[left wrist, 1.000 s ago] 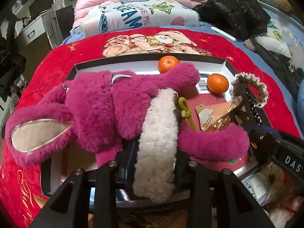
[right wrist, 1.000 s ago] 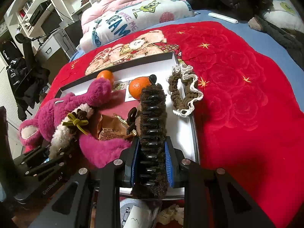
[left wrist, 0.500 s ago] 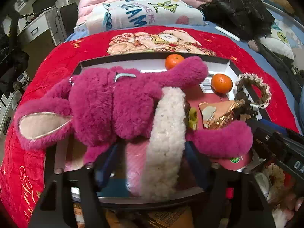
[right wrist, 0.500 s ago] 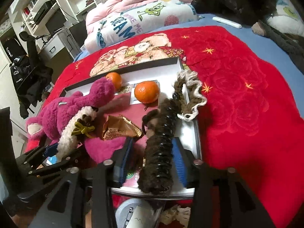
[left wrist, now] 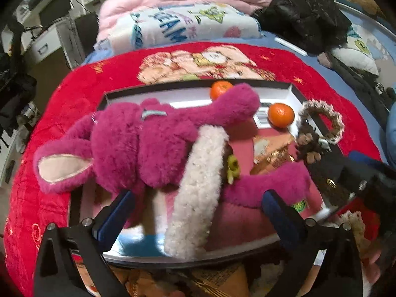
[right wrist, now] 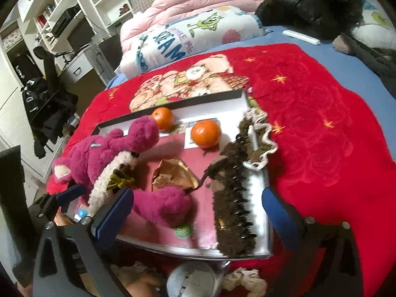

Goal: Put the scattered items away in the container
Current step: 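Withdraw both tools from the tray back toward the scattered pile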

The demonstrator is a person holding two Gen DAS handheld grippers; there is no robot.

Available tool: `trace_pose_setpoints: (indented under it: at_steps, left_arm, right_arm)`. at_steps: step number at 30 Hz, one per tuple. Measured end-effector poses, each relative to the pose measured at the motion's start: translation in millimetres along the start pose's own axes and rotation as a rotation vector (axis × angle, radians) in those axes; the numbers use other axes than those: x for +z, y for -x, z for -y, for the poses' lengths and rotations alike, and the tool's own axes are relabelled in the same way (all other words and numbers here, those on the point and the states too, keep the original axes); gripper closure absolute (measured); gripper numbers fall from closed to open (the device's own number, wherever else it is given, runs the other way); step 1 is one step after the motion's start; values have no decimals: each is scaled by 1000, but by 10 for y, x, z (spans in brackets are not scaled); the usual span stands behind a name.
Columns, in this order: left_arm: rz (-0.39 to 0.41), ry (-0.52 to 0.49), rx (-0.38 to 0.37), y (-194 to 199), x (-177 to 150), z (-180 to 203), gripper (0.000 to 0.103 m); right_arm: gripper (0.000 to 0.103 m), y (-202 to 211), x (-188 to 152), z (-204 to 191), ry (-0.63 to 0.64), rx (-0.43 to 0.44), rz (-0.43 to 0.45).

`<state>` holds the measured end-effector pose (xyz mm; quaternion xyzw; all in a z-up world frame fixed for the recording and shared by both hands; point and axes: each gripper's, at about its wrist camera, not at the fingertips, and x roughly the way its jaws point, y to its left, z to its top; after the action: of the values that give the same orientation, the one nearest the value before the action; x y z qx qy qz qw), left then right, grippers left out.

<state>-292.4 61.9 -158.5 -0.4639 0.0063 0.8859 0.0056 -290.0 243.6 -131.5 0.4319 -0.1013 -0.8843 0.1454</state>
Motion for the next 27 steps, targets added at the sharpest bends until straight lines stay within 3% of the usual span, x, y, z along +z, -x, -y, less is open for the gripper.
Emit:
trace_pose_setpoints:
  at_steps: [6, 14, 18, 27]
  left_arm:
    - [11, -55, 35, 68, -5, 69, 0]
    - [68, -28, 43, 466, 94, -88, 0]
    - [120, 16, 23, 877, 129, -264, 0]
    - [235, 93, 56, 1887, 107, -783, 0]
  right_arm:
    - [0, 114, 60, 55, -34, 2, 15]
    - [0, 462, 189, 63, -51, 42, 85]
    - [0, 766, 258, 20, -57, 66, 139]
    - [0, 1545, 231, -302, 5, 107, 244]
